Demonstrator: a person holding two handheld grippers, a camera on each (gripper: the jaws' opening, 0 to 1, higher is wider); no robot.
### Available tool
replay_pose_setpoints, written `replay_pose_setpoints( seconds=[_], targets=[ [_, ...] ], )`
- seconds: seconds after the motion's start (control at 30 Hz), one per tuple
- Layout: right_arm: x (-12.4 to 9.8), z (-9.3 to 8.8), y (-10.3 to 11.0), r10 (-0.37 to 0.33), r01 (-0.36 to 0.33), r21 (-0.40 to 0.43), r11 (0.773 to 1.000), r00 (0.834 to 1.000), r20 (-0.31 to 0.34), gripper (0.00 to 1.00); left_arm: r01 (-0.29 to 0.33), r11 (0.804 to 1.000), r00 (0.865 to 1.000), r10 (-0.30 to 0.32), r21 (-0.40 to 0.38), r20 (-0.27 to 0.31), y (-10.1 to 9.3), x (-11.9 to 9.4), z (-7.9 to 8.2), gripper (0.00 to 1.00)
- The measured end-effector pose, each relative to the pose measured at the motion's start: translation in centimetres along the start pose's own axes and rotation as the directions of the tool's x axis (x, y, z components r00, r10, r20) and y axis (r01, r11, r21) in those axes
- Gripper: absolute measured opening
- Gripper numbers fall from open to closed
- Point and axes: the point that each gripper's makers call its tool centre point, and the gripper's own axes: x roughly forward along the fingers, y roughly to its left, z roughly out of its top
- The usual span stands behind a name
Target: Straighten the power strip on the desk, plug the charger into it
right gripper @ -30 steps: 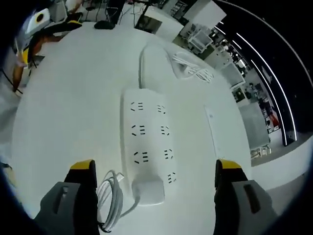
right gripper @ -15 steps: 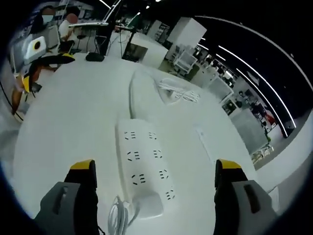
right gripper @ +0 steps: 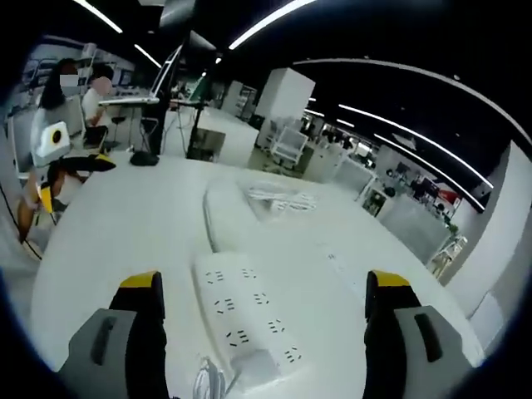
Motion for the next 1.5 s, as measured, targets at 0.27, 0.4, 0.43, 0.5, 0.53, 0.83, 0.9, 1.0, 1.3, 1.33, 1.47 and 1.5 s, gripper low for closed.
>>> replay_pose_setpoints(
  seconds=[0.27, 0.4, 0.43, 0.5, 0.53, 0.83, 0.9, 1.0, 1.3, 1.33, 1.47, 1.5],
  targets=[
    [-0.9, 0.5, -0.6, -0.022, 0.017, 0.074, 0.997, 0.998, 0.062, 1.0, 0.004, 1.0, 1.0, -0.004, 0.0, 0.001, -0.1, 0.1, 0.0, 0.99],
    [-1.4, 1.0, -0.7, -0.044, 0.034, 0.105, 0.994, 0.994, 0.101, 1.0, 0.006, 1.0, 1.0, -0.006, -0.003, -0.001, -0.2, 0.1, -0.1, 0.99],
    [-1.6, 1.1, -0.8, -0.049, 0.037, 0.111, 0.993, 0.993, 0.108, 1.0, 0.006, 1.0, 1.0, -0.006, -0.002, -0.002, -0.2, 0.2, -0.1, 0.99],
    [-2.0, 1.6, -1.0, -0.063, 0.047, 0.12, 0.992, 0.989, 0.131, 1.0, 0.008, 1.0, 1.0, -0.008, -0.001, -0.001, -0.2, 0.2, -0.1, 0.99],
    [-2.3, 1.9, -1.1, -0.069, 0.049, 0.133, 0.99, 0.987, 0.148, 1.0, 0.009, 1.0, 1.0, -0.009, -0.001, -0.002, -0.2, 0.2, -0.1, 0.99],
    [-4.4, 3.2, -1.5, -0.122, 0.073, 0.216, 0.974, 0.968, 0.22, 1.0, 0.005, 1.0, 1.0, -0.005, 0.004, 0.001, 0.0, 0.4, 0.1, 0.99],
    [-4.9, 3.3, -1.5, -0.134, 0.081, 0.225, 0.971, 0.964, 0.23, 1.0, 0.005, 1.0, 1.0, -0.005, 0.005, 0.001, 0.0, 0.5, 0.2, 0.99],
    [-5.7, 3.5, -1.2, -0.154, 0.094, 0.24, 0.966, 0.958, 0.244, 1.0, 0.008, 1.0, 1.0, -0.008, 0.006, 0.001, 0.0, 0.6, 0.2, 0.99],
    [-7.6, 3.3, -0.7, -0.224, 0.17, 0.238, 0.956, 0.948, 0.224, 1.0, 0.005, 1.0, 1.0, -0.005, 0.009, -0.01, 0.1, 1.1, 0.1, 0.99],
    [-7.9, 3.3, -0.6, -0.23, 0.176, 0.237, 0.955, 0.947, 0.224, 1.0, 0.005, 1.0, 1.0, -0.005, 0.01, -0.012, 0.1, 1.1, 0.1, 0.99],
    [-9.0, 3.8, 0.3, -0.247, 0.19, 0.239, 0.952, 0.939, 0.24, 1.0, 0.005, 1.0, 1.0, -0.005, 0.014, -0.025, 0.2, 1.4, -0.2, 0.99],
    [-9.2, 3.9, 0.5, -0.253, 0.194, 0.241, 0.951, 0.936, 0.244, 1.0, 0.006, 1.0, 1.0, -0.005, 0.014, -0.029, 0.2, 1.5, -0.3, 0.99]
  ],
)
